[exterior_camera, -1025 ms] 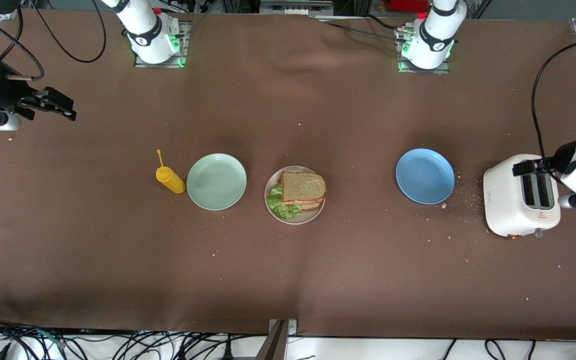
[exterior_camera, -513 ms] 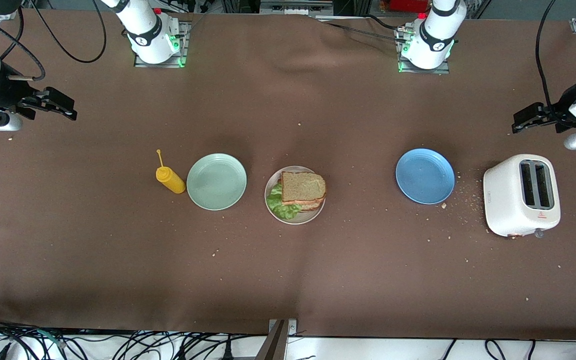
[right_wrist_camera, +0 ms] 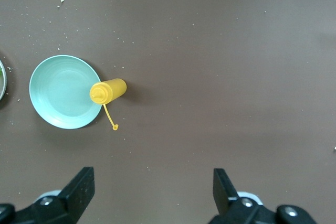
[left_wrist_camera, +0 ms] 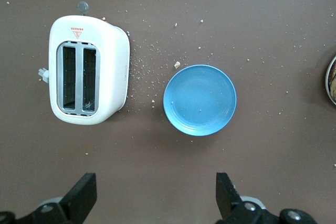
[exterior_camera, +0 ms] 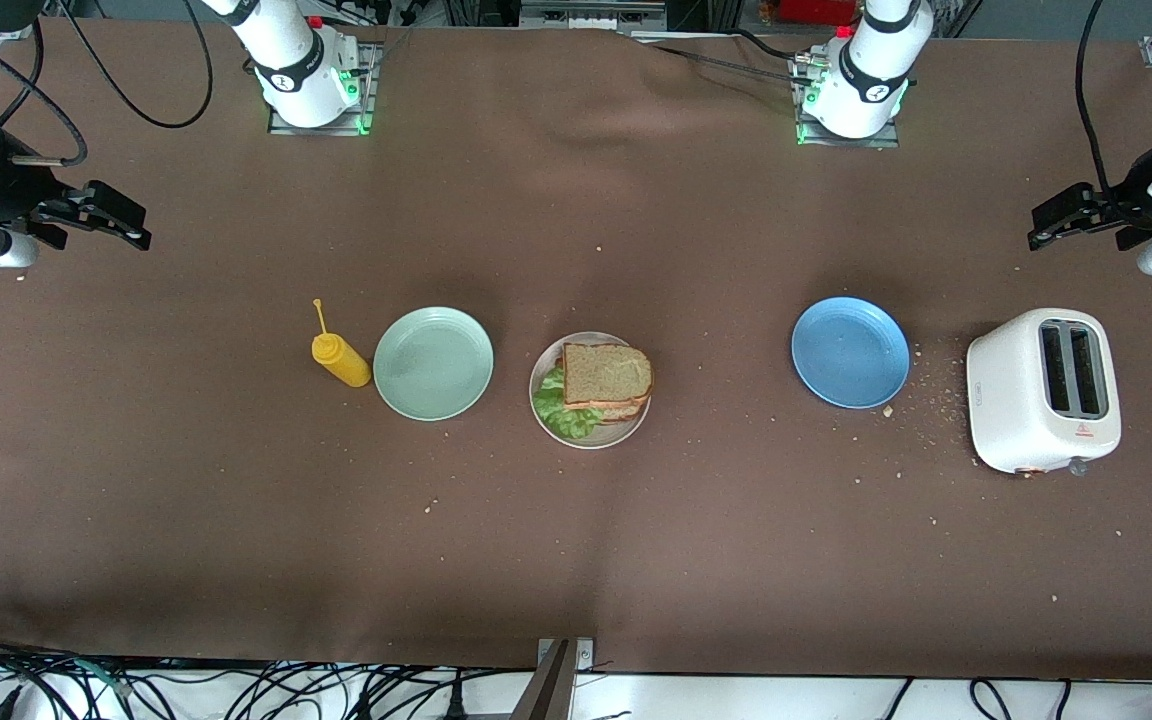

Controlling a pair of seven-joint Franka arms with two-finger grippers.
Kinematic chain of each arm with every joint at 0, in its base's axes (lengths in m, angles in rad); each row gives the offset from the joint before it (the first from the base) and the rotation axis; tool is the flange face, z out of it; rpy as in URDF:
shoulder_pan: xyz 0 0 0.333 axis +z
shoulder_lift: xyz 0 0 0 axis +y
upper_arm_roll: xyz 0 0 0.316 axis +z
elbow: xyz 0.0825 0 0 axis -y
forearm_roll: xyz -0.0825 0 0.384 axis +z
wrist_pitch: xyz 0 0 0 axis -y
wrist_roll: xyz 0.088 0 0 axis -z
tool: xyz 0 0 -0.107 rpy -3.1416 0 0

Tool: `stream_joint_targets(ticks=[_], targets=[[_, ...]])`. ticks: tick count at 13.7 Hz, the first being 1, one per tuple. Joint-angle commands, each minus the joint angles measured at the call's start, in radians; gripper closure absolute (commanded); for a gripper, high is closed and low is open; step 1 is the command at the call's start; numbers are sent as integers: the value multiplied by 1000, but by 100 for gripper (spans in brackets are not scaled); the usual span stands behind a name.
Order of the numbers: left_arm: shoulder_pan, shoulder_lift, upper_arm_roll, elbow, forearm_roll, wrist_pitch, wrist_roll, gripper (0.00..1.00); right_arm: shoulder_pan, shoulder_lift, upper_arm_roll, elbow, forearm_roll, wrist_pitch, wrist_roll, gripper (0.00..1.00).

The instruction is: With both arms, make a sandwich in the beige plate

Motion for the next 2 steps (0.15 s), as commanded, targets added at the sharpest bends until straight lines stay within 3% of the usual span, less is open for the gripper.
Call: stream_joint_targets(ticks=[1,2], targets=[[2,-20,-1,-26,1,6,19,0,0,14,-2,28,15,-26,-14,0],[0,-14,-1,-21,2,10,15,0,0,14,-2,28,17,-27,-14,0]])
